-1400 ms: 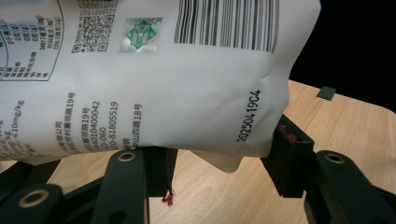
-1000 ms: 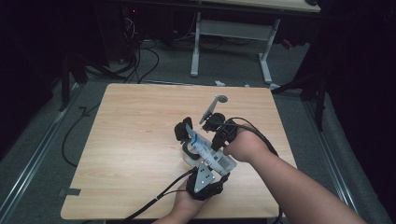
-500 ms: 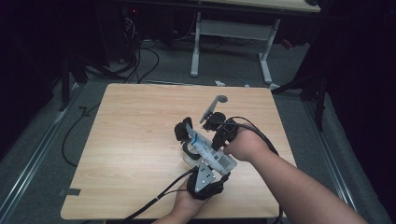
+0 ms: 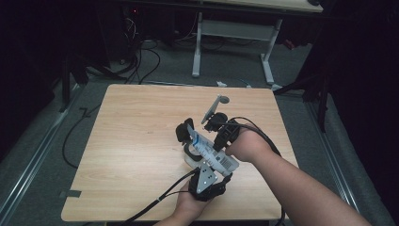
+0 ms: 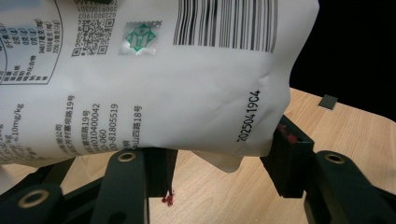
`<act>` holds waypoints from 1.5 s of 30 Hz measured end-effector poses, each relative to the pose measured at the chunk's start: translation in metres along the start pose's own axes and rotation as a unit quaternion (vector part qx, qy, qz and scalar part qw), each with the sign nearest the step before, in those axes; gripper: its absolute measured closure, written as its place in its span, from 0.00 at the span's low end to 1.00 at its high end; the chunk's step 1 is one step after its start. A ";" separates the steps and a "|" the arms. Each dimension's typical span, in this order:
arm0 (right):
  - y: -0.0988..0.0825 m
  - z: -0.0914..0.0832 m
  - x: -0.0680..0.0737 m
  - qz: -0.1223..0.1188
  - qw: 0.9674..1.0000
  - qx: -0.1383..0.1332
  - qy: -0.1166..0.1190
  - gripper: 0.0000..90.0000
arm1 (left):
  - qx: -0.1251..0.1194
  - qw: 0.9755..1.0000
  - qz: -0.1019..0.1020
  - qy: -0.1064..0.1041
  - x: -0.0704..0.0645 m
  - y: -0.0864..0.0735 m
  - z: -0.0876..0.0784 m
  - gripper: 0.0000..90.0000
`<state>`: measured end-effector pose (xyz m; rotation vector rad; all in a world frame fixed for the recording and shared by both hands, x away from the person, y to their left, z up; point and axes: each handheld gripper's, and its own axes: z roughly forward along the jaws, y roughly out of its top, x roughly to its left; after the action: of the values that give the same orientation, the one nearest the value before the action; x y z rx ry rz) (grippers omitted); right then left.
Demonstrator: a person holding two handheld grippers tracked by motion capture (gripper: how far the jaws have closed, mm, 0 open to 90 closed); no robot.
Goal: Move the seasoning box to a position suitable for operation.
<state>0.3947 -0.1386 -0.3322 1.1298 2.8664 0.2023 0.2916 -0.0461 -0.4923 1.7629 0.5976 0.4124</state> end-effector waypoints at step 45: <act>0.003 -0.003 0.000 -0.002 1.000 -0.001 -0.001 1.00 | -0.008 1.000 0.002 0.004 0.001 0.004 0.001 0.59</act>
<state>0.3966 -0.1373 -0.3293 1.1238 2.8668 0.2036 0.2939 -0.0466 -0.4883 1.7494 0.5942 0.4257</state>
